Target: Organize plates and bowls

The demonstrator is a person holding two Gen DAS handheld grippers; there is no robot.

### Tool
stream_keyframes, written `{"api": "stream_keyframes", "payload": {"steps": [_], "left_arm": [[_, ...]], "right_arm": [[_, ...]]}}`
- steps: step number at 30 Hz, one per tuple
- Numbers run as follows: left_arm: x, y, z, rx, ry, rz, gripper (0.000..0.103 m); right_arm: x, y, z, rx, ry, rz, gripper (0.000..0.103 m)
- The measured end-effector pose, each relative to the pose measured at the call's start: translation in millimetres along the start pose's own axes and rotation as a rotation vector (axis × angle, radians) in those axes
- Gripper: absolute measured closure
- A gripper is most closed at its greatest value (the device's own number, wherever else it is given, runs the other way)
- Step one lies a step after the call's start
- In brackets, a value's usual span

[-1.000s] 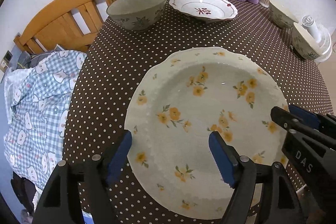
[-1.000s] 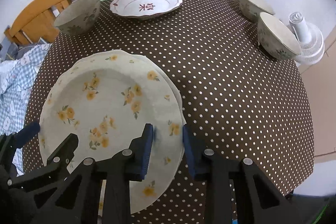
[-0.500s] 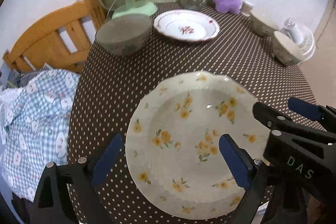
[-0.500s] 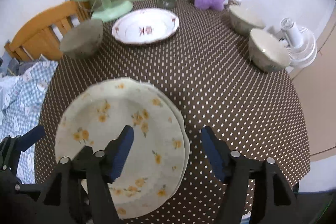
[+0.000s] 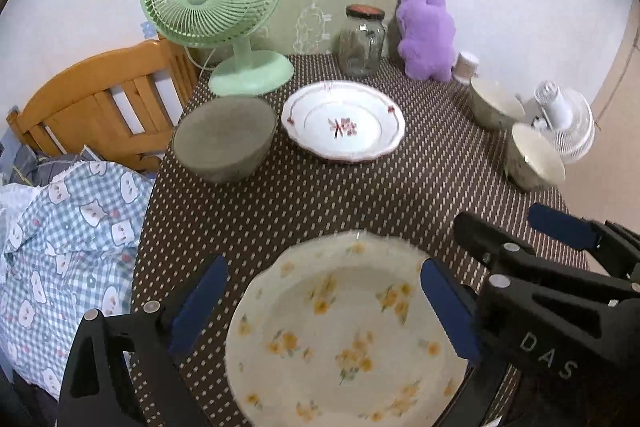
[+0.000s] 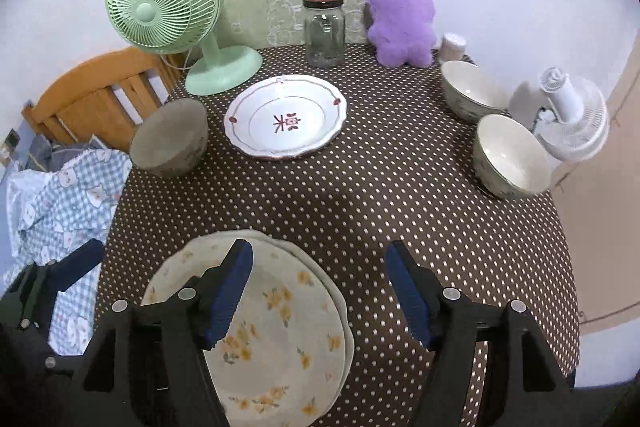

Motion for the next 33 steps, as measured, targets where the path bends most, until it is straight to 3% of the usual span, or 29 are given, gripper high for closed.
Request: {"api": "stream_keyframes", "payload": {"steps": [17, 23, 33], "left_arm": [[-65.6, -61.4, -16.1, -0.143, 0.155, -0.023, 0.005], [-74.6, -99.6, -10.9, -0.182, 0.218, 0.005, 0.006], [-85.6, -154.2, -4.5, -0.225, 0.219, 0.046, 0.009]], "right_arm": [[-86.4, -72.3, -24.3, -0.094, 0.112, -0.014, 0.031], [-103.1, -118.7, -25.8, -0.123, 0.125, 0.017, 0.031], [-114.5, -180.8, -27.9, -0.131, 0.094, 0.065, 0.031]]}}
Point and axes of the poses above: each gripper's, at about its wrist camera, not at the fingertips, and y roughly against the way its jaws point, z to its left, x to its underside, the point moved 6 cm from there along -y, roughly the way its jaws point
